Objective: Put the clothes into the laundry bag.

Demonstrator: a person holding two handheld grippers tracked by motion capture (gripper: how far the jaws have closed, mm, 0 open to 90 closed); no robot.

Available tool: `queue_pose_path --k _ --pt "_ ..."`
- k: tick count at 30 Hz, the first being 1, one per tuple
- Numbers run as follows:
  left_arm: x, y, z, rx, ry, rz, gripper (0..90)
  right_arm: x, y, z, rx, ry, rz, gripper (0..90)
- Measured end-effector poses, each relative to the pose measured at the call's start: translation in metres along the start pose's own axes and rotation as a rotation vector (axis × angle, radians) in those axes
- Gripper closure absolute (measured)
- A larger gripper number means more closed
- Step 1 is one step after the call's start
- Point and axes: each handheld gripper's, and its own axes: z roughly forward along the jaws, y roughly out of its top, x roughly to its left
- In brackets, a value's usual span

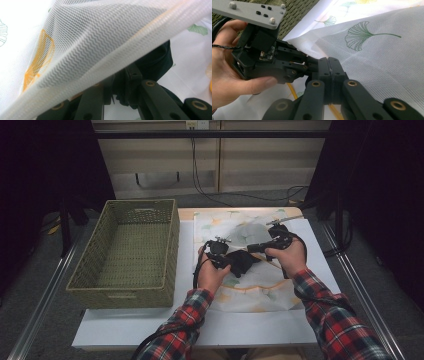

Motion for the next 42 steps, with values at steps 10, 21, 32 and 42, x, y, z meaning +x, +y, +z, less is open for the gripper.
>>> queue_pose_path --k 10,21,32,42 --pt "0.003 0.003 0.001 -0.035 0.025 0.010 78.5 0.001 -0.002 0.004 0.007 0.004 -0.002 90.0" --pt "0.003 0.000 0.003 -0.008 0.010 0.029 63.0 0.001 -0.002 0.007 0.014 0.003 -0.005 90.0" --pt "0.002 -0.009 -0.006 0.044 -0.015 0.016 45.9 0.002 -0.002 0.004 0.017 -0.003 -0.007 90.0" --pt "-0.003 -0.011 -0.013 0.096 -0.009 0.033 41.2 0.002 -0.002 0.003 0.017 -0.008 -0.005 90.0"
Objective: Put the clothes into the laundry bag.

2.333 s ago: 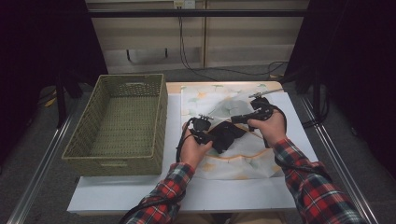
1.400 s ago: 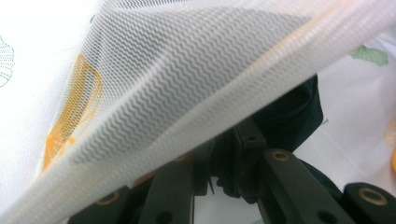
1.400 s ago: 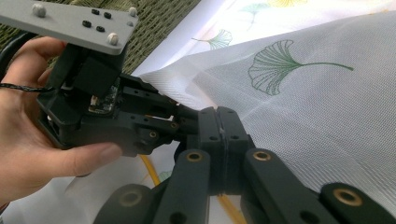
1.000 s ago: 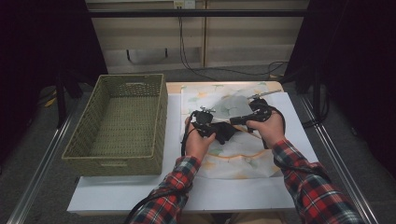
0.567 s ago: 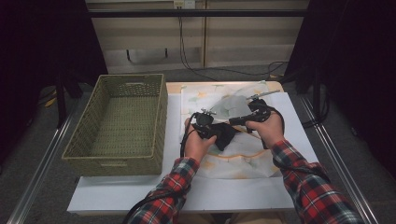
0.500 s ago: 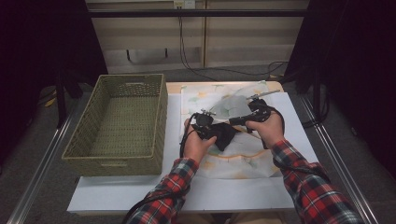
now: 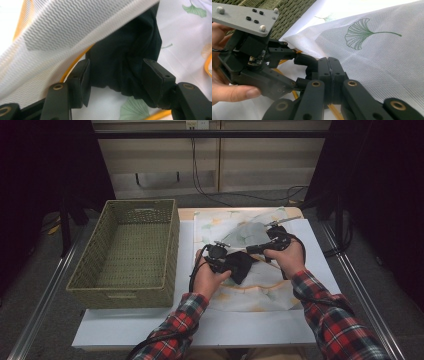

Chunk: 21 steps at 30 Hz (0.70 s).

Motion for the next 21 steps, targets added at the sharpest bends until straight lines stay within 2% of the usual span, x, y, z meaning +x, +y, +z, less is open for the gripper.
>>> queue_pose_path --k 2,8,10,12,15,21 --pt "0.001 0.000 -0.001 0.004 0.000 -0.007 44.5 0.000 0.000 0.000 -0.004 -0.002 -0.002 90.0" --pt "0.002 0.001 -0.004 0.032 -0.001 -0.006 41.2 0.000 0.000 0.000 -0.003 -0.001 0.003 90.0" --pt "0.004 0.000 -0.006 0.040 -0.002 -0.011 37.0 0.000 0.000 0.000 -0.001 0.001 -0.001 90.0" --pt "0.004 -0.001 -0.007 0.052 -0.016 -0.021 37.2 0.000 0.000 0.000 -0.001 0.001 0.002 90.0" --pt "0.004 -0.003 -0.009 0.054 -0.003 -0.019 38.1 0.000 0.000 0.000 -0.001 0.002 0.003 90.0" --pt "0.004 -0.005 -0.013 0.083 -0.031 -0.030 39.9 -0.001 0.001 -0.001 -0.006 0.002 0.001 90.0"
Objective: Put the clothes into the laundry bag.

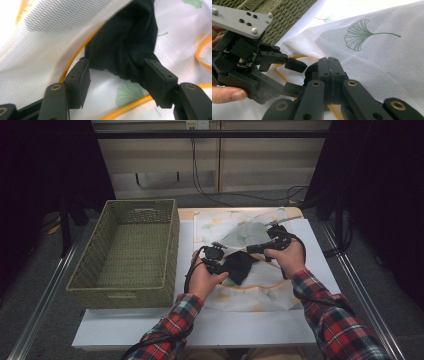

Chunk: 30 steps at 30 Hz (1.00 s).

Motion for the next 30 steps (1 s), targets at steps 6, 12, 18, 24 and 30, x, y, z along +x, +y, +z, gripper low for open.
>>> queue_pose_path --k 6,12,18,24,30 --pt "0.000 0.000 -0.005 0.013 -0.013 -0.021 47.1 0.000 0.000 0.000 0.000 -0.002 -0.001 90.0" --pt "0.000 -0.003 -0.006 0.040 -0.032 -0.050 62.3 0.000 0.001 -0.001 -0.001 -0.001 0.003 90.0" --pt "-0.003 -0.002 -0.001 0.062 -0.061 -0.069 75.2 0.000 0.000 0.000 0.001 -0.001 0.002 90.0" --pt "-0.005 -0.002 0.007 0.053 -0.060 -0.078 85.0 0.000 0.001 -0.001 -0.002 0.001 0.002 90.0" --pt "-0.006 -0.002 0.011 0.045 -0.055 -0.076 89.5 0.000 0.000 -0.001 0.000 0.000 0.004 90.0"
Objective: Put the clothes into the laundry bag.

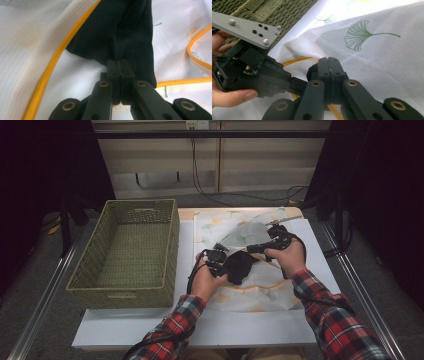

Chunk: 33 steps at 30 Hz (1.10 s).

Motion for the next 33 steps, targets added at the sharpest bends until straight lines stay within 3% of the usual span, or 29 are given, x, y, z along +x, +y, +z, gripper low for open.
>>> queue_pose_path --k 17,19,23,25,26,33 --pt "0.001 0.017 0.010 -0.073 0.049 0.017 89.7 -0.002 -0.002 0.000 -0.001 0.006 0.000 90.0" --pt "0.001 0.018 0.012 -0.087 0.045 0.004 89.8 -0.002 -0.002 0.000 0.001 0.006 0.001 90.0" --pt "0.001 0.020 0.012 -0.093 0.049 0.016 89.7 -0.002 -0.002 0.000 -0.001 0.006 0.002 90.0" --pt "0.000 0.021 0.012 -0.104 0.042 0.000 89.7 -0.002 -0.002 0.000 0.000 0.005 0.002 90.0" --pt "0.001 0.021 0.011 -0.098 0.046 0.016 89.7 -0.002 -0.002 0.000 0.001 0.005 0.000 90.0" --pt "-0.001 0.025 0.010 -0.127 0.052 0.016 89.6 0.001 -0.004 0.002 0.011 0.006 -0.005 90.0"
